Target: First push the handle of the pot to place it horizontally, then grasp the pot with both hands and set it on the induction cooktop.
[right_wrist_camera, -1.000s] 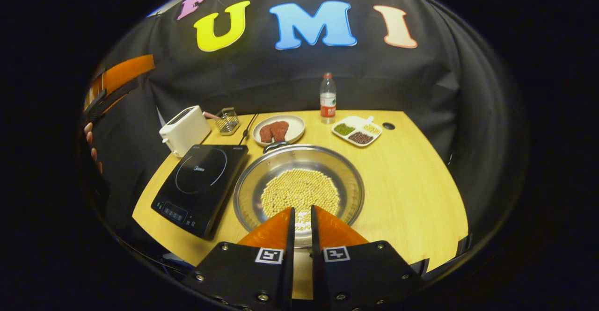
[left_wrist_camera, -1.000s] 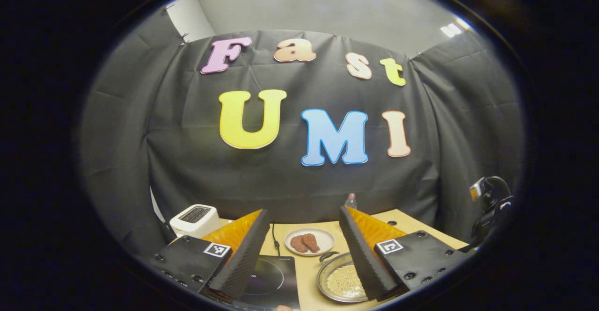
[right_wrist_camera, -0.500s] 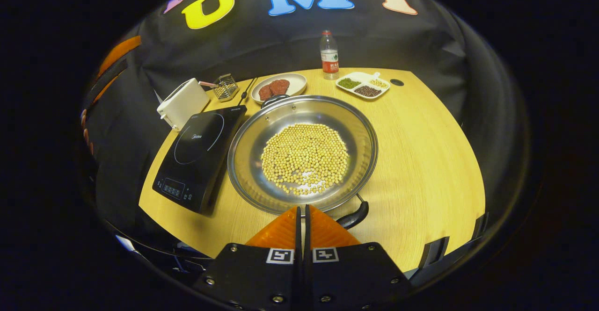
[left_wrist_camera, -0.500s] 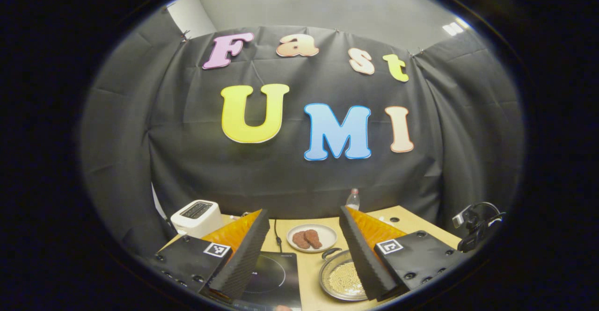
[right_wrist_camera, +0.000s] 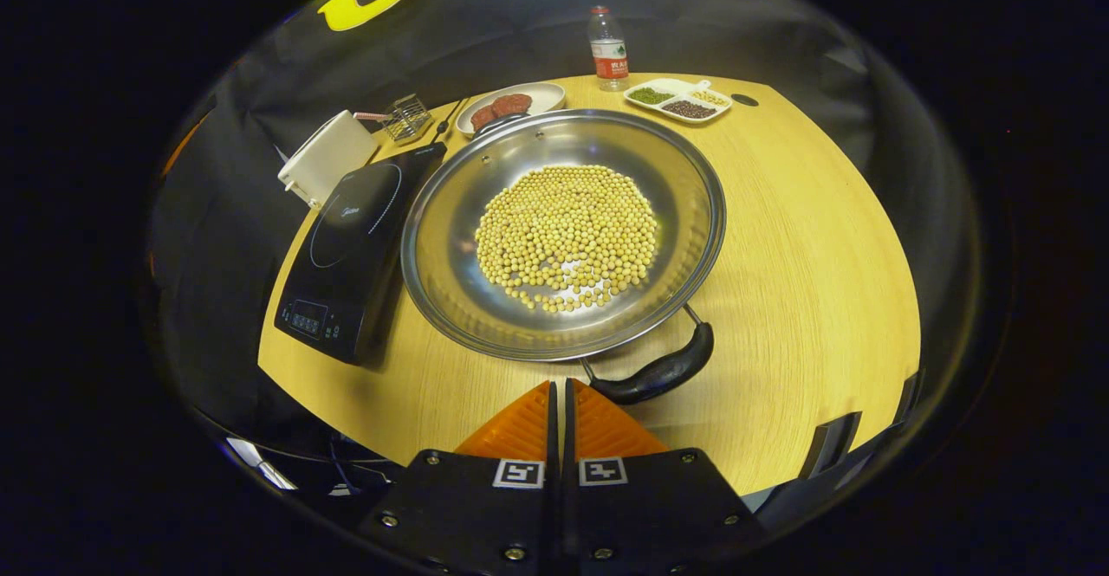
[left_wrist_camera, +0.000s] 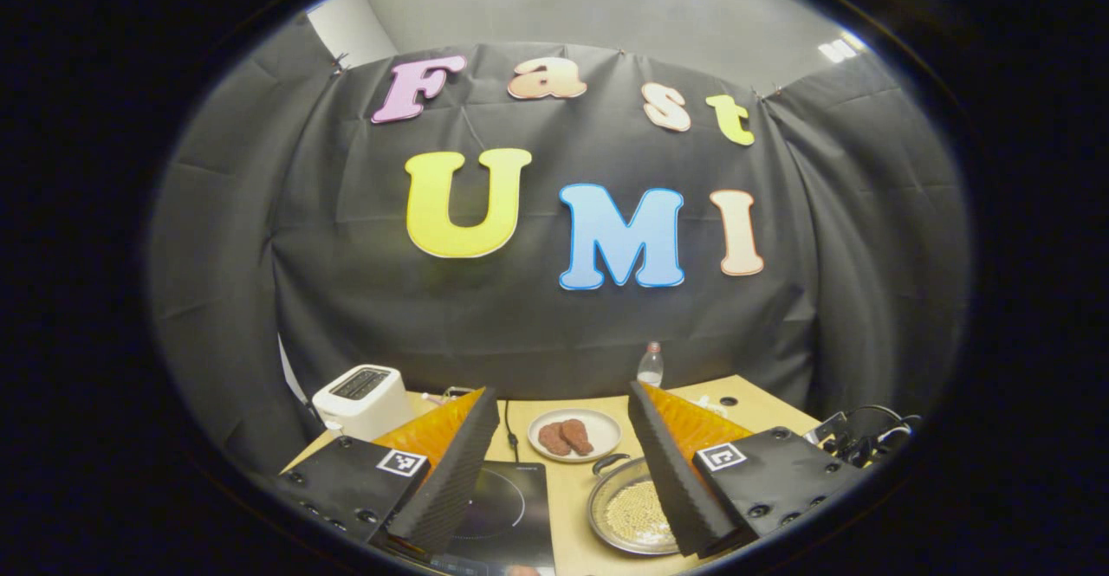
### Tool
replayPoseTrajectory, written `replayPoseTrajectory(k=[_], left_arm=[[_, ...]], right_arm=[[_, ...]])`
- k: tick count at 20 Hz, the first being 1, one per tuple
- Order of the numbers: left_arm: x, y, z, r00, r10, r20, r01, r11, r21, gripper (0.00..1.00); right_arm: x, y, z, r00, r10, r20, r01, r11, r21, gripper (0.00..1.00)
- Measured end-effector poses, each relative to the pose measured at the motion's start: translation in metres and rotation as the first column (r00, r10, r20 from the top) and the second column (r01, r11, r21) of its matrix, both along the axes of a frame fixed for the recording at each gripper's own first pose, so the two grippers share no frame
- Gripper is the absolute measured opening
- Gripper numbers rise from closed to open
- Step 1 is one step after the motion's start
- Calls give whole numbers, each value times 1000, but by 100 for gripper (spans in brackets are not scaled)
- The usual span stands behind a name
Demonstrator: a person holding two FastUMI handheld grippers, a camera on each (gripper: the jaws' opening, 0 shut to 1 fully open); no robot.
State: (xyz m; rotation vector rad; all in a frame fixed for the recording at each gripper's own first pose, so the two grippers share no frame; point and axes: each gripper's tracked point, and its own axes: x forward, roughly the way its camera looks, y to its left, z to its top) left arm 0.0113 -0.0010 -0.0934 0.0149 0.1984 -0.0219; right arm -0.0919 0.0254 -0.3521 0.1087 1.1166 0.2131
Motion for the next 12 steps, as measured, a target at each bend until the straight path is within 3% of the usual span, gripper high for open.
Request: replayPoseTrajectory(k=[12], left_arm=[[6, -3, -4, 1000, -22, -6, 22, 1000, -2, 100]], right_arm=[[16, -32, -15, 994, -109, 21, 110, 993, -32, 1]])
